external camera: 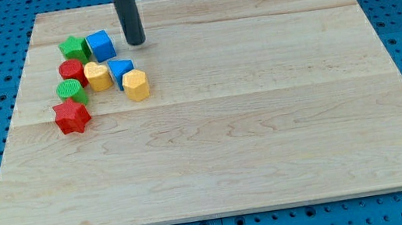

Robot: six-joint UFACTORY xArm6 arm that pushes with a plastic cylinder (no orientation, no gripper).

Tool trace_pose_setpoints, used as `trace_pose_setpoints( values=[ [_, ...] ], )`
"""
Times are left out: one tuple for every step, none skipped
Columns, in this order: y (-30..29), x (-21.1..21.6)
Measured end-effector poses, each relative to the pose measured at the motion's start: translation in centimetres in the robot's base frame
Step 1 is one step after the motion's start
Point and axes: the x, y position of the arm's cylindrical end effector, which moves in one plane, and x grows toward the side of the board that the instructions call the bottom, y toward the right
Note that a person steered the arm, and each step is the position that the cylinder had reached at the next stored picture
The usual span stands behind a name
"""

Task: Push the green star into the red circle and blue cube

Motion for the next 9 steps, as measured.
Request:
trace_pose_setpoints(
  values=[
    [-5.3, -1.1],
    [-7.0, -0.2],
    [-6.1, 2.9],
    [-9.7, -1.9],
    [-14.6, -5.8],
    [-17.2, -5.3],
    [-17.2, -2.2],
    [-13.3, 0.8],
    [-11.7, 3.2]
  ],
)
